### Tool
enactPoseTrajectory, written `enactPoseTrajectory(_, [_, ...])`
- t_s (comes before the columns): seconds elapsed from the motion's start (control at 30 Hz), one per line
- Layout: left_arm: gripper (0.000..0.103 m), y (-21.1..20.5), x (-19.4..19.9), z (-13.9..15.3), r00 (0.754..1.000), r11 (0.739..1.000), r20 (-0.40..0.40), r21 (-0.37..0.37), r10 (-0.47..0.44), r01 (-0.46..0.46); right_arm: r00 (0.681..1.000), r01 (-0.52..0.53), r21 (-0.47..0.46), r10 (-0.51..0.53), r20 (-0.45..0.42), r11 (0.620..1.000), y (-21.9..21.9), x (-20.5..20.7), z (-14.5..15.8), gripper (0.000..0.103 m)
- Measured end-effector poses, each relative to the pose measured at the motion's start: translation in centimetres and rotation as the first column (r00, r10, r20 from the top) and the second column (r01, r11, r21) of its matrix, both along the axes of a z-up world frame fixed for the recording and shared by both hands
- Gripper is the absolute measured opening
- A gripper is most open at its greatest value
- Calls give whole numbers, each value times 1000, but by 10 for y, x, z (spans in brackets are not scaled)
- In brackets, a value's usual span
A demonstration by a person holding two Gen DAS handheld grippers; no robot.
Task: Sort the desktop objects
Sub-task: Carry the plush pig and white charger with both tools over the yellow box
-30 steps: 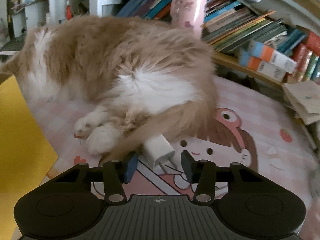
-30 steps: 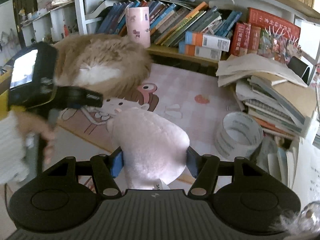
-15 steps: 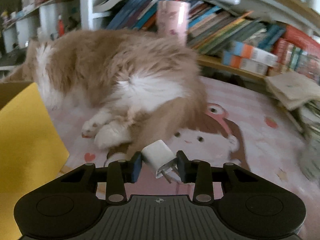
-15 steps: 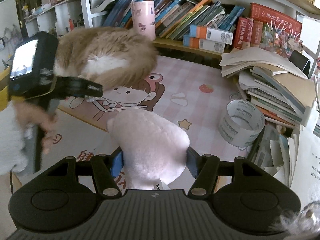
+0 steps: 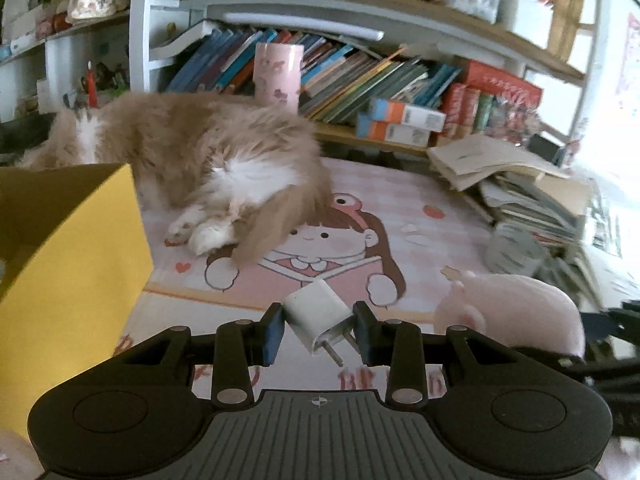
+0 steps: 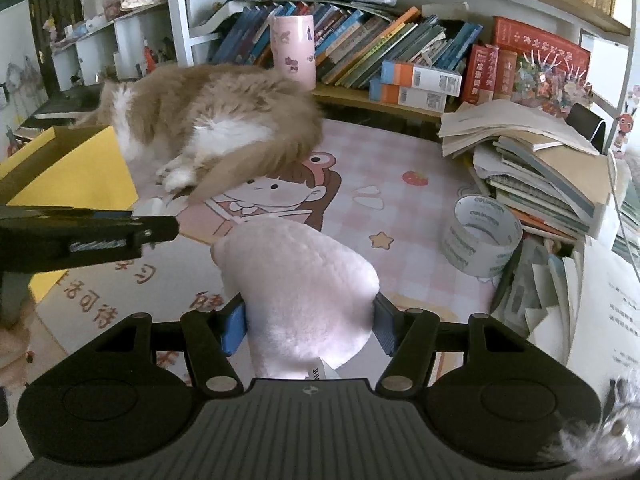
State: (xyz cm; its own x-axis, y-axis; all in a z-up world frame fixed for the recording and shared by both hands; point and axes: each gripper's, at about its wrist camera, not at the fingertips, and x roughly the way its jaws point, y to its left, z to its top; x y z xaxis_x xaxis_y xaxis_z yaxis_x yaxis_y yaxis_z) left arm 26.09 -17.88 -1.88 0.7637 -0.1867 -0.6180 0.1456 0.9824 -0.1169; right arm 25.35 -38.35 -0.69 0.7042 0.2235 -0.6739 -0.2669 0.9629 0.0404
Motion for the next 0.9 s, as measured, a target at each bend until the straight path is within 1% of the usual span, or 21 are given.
enactPoseTrajectory(0.2, [36,25,-43,18,998,999,28,-13,-51,51,999,35,7,-35,-3,999,12,-31,12,59])
enactPoseTrajectory(0.43, [36,61,-84,27,991,991,17,-21,-133,134,997,80,12,-80,-11,997,41,-69,21,59])
enactPoseTrajectory(0.6, [36,89,-112,26,981,981,9,-13,-195,195,992,122,19,-121,-30,992,71,-96,22,59])
enactPoseTrajectory(0.9, [36,145,-148,25,972,971,14,-17,-236,237,987,157,6,-156,-33,988,133,-145,27,59])
